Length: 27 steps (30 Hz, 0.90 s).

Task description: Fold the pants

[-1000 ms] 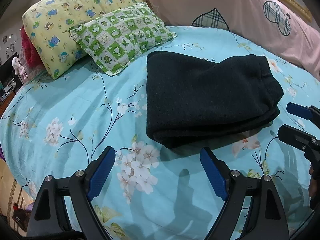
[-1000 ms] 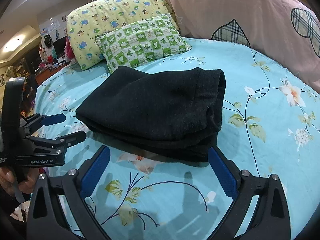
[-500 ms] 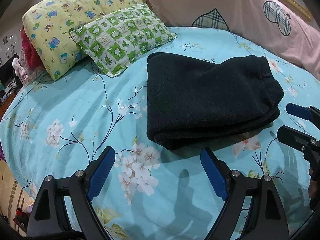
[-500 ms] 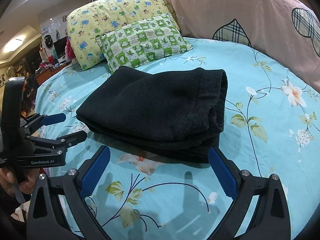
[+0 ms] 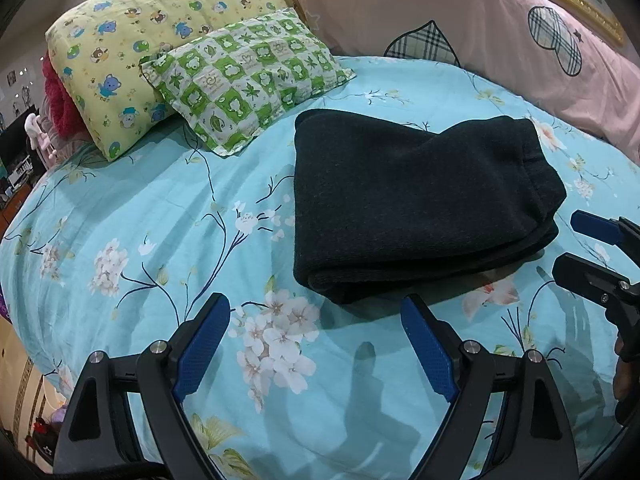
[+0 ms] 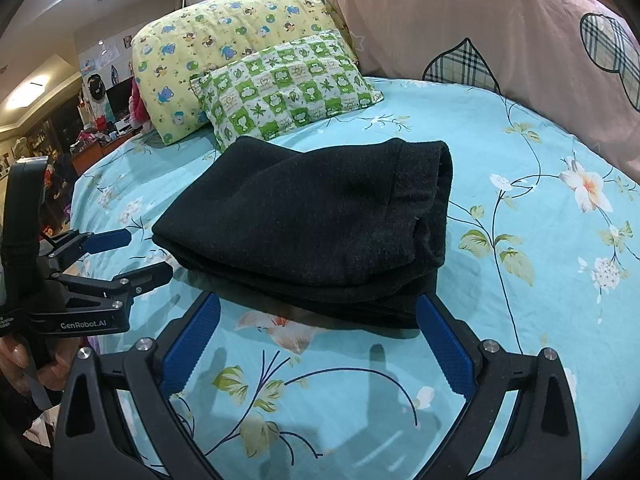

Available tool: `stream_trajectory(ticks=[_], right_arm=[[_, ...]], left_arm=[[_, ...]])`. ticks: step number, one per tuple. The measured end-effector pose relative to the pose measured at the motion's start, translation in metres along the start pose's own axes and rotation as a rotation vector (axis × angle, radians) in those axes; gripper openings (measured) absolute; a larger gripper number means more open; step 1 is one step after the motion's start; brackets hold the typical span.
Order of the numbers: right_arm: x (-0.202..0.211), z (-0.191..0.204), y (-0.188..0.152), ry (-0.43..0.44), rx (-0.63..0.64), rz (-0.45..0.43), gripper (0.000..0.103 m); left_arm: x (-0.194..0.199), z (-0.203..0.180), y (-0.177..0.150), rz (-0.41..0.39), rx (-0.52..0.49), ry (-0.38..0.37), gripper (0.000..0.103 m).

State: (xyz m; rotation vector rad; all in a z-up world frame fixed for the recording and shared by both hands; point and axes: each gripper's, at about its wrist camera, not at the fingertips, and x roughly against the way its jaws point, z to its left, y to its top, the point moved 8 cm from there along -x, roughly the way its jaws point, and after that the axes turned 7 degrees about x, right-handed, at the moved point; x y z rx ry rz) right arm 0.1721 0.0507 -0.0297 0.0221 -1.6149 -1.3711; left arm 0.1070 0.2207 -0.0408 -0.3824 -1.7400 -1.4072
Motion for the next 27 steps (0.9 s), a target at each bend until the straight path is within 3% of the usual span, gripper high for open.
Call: stream_trajectory(ticks=[27], right_arm=[[0.0023,0.0057,0.0008,0.016,-0.020,-0.027,0.098]], left_arm=[[0.0012,-0.0032,0.0041,-0.010,0.001,-0.009,0.088]])
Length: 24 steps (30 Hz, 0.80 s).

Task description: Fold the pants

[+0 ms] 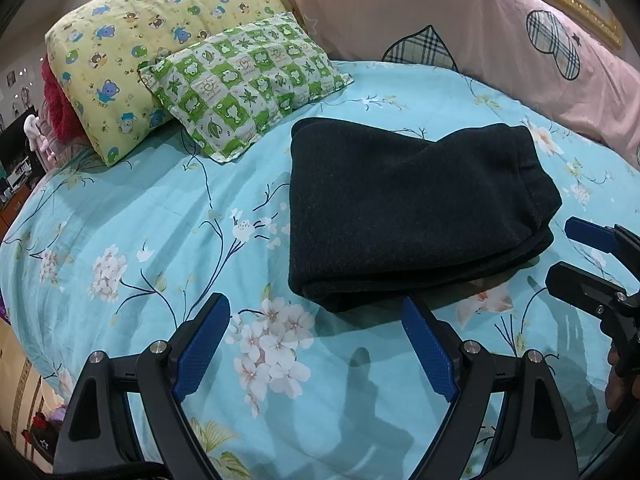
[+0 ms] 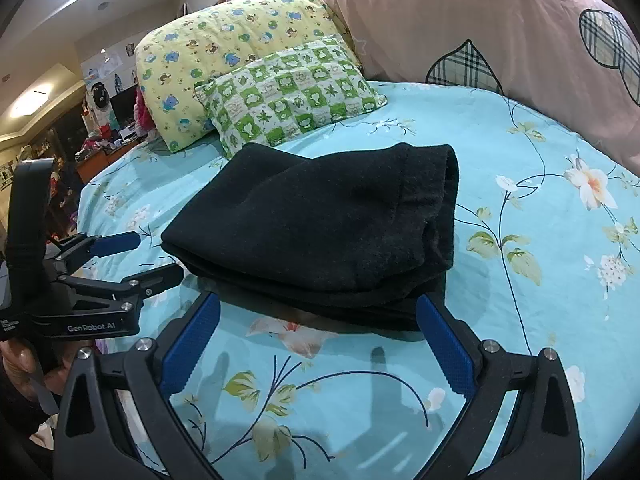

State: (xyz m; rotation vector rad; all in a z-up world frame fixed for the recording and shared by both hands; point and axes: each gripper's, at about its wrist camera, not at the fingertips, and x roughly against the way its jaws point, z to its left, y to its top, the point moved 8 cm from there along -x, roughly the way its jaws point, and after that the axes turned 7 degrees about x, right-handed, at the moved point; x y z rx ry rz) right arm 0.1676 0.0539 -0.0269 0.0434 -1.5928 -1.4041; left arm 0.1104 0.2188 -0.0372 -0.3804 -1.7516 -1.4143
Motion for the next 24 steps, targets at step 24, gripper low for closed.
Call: stream_trajectory(ticks=[24], right_arm=[[0.0026,0.0009,0.0034,0.001,-0.009,-0.019,0.098]], left_arm=[[0.0028,-0.0003,0.0036,-0.014,0.000,0.005,0.088]])
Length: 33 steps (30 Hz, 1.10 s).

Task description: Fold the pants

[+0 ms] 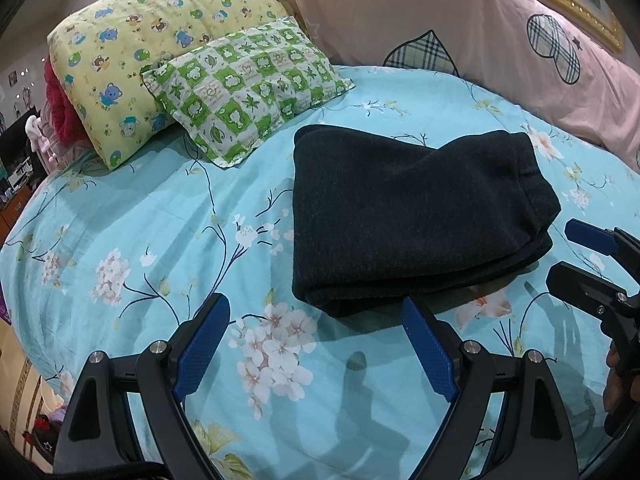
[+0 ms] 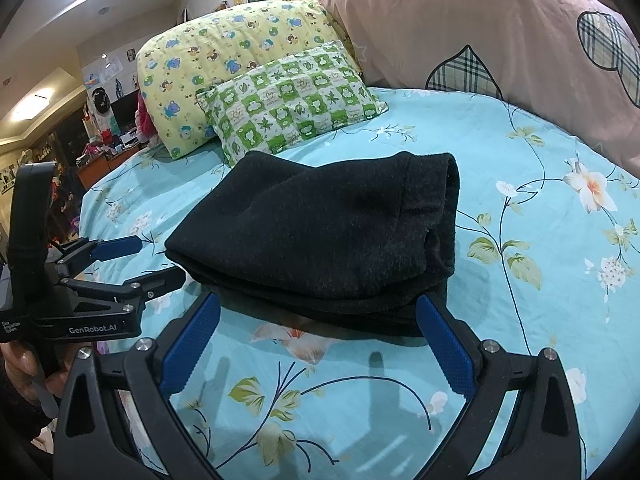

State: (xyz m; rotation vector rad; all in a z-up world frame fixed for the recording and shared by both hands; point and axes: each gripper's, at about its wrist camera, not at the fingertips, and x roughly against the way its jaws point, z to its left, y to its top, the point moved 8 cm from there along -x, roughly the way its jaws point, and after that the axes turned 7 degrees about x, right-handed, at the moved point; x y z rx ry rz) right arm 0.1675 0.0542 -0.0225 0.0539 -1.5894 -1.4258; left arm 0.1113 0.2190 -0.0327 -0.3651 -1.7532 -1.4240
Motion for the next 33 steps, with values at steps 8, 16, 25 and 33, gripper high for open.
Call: stream_trajectory(ticks=[8,16,25,33], right_arm=[[0.003,0.001,0.003,-0.001,0.002,-0.007,0.098],[0.004,0.000,0.007,-0.001,0.002,-0.013,0.098],[0.005,0.000,0.014,-0.004,0.010,-0.027,0.098],[0.003,-0.003,0.014,-0.010,0.002,-0.026,0.098]], left_arm=[[0.001,0.001,0.003,-0.009,0.002,-0.001,0.088],[0.004,0.000,0.006,-0.016,0.004,-0.002,0.088],[0.006,0.001,0.016,-0.059,0.014,0.010,0.088],[0.005,0.000,0.017,-0.058,0.015,0.012,0.088]])
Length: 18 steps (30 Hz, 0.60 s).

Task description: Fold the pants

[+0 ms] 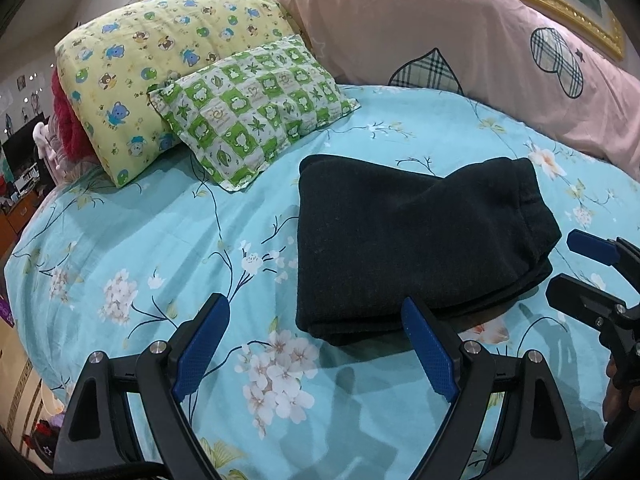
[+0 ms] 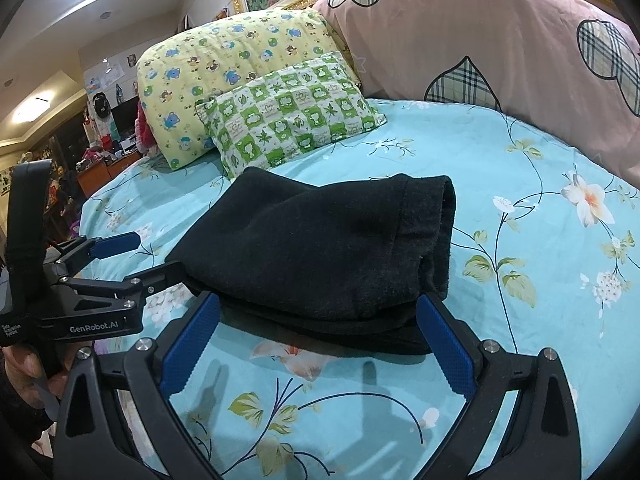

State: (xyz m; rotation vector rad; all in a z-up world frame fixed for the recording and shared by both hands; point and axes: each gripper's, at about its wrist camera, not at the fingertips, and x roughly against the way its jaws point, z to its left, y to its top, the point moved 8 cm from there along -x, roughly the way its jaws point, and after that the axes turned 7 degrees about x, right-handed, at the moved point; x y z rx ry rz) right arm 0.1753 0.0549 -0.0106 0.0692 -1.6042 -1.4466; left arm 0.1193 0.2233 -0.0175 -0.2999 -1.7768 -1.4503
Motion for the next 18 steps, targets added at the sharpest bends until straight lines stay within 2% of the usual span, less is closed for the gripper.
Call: stream_trajectory(ticks=[18], right_arm=[[-0.0003,-0.0019,-0.0002,0.000,-0.001,-0.003,0.098]], left_arm=[[0.0005,-0.0014,0.0042,-0.001,-0.006,0.015,0.088]])
